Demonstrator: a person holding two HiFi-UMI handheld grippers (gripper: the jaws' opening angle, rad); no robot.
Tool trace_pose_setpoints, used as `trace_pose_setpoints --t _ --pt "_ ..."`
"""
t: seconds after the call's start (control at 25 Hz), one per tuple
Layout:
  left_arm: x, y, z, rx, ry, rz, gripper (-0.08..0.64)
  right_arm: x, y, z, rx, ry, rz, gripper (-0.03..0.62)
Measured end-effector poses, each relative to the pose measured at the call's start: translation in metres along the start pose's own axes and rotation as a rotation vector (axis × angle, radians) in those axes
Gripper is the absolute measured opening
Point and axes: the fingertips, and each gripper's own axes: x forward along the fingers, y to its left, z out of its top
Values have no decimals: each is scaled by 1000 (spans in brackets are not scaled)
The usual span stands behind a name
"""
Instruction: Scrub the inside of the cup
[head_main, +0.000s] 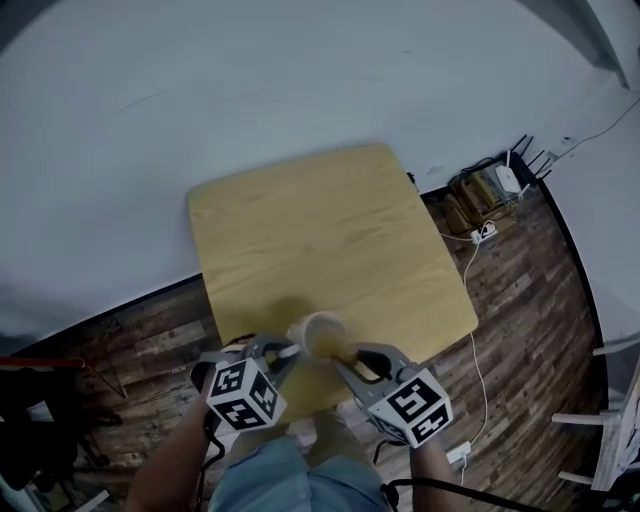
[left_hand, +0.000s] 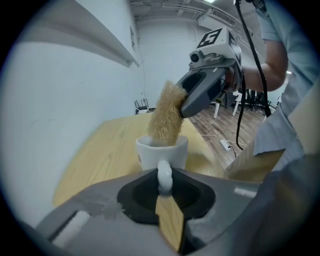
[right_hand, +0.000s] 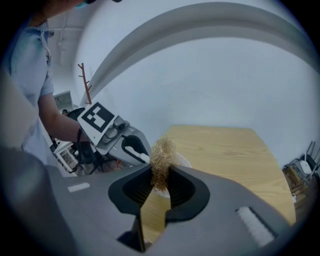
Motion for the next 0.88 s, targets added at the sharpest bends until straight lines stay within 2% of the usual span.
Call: trace_pose_setpoints --t 0.2,0.44,0.68,0.88 --pt "-1 0 4 76 48 15 69 19 -10 -6 -72 38 96 72" --pt "1 1 15 147 100 18 69 44 -13 -19 -242 106 148 72" --pt "1 -3 20 184 135 42 69 60 -14 -37 -411 188 158 72" --pt "1 -3 19 176 148 55 69 63 -21 -43 -442 239 147 71"
